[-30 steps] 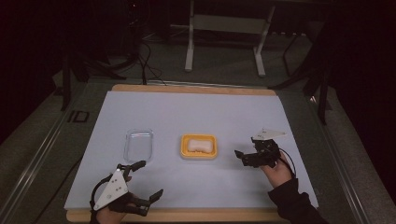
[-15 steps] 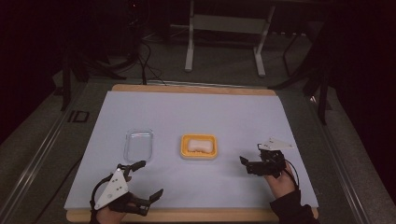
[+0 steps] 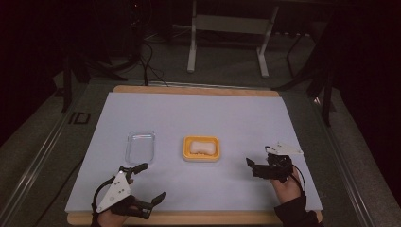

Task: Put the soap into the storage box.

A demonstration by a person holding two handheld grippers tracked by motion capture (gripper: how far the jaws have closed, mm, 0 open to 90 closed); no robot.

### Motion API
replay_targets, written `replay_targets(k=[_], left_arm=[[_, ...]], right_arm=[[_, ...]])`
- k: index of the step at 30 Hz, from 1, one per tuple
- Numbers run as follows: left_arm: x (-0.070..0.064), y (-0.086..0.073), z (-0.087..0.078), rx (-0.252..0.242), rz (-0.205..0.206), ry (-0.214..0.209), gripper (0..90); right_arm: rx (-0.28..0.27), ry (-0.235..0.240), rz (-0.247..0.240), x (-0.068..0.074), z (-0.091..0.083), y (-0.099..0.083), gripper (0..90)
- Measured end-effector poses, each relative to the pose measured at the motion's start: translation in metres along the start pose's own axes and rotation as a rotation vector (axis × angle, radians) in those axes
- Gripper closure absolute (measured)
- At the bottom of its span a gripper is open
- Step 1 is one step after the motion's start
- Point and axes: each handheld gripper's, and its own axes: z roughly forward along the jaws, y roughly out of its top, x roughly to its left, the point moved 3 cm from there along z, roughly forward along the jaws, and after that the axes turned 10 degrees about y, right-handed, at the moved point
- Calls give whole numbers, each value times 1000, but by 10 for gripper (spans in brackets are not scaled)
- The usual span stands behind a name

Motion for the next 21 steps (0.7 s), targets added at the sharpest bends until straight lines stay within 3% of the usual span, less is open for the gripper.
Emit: replay_targets(k=[21], left_arm=[[-1, 0, 0, 0, 4, -6, 12]], right_arm=[[7, 12, 7, -2, 5, -4, 144]])
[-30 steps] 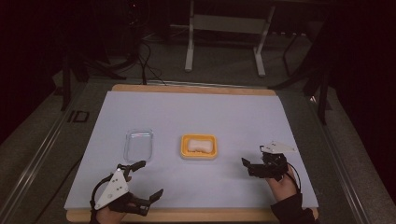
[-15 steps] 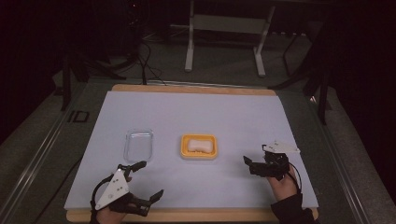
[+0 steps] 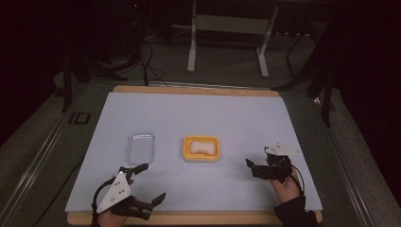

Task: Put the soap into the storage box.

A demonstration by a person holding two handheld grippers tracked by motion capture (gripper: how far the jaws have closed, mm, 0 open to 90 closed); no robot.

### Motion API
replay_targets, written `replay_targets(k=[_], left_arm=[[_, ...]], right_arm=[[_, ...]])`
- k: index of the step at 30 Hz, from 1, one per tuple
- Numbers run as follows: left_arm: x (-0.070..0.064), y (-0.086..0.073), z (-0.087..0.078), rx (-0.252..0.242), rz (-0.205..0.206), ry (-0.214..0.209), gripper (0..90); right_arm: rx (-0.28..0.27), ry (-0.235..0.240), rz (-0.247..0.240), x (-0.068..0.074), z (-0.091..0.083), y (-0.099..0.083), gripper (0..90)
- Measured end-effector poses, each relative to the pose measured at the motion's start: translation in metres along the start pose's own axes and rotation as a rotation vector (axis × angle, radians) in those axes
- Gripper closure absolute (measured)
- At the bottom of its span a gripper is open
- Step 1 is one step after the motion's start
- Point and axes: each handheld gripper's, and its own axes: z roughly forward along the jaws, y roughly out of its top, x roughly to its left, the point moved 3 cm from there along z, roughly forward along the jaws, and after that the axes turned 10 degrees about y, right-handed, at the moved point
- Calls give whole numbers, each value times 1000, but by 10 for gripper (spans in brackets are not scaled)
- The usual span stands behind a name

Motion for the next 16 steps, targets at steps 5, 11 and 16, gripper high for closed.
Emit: replay_targets(k=[5, 11, 16], left_arm=[[0, 0, 0, -2, -1, 0, 12], [0, 0, 0, 4, 4, 0, 12], [0, 0, 0, 6, 5, 1, 12]], right_arm=[[-2, 0, 5, -1, 1, -1, 144], [-10, -1, 13, -2, 0, -1, 144], [-11, 5, 13, -2, 0, 0, 144]])
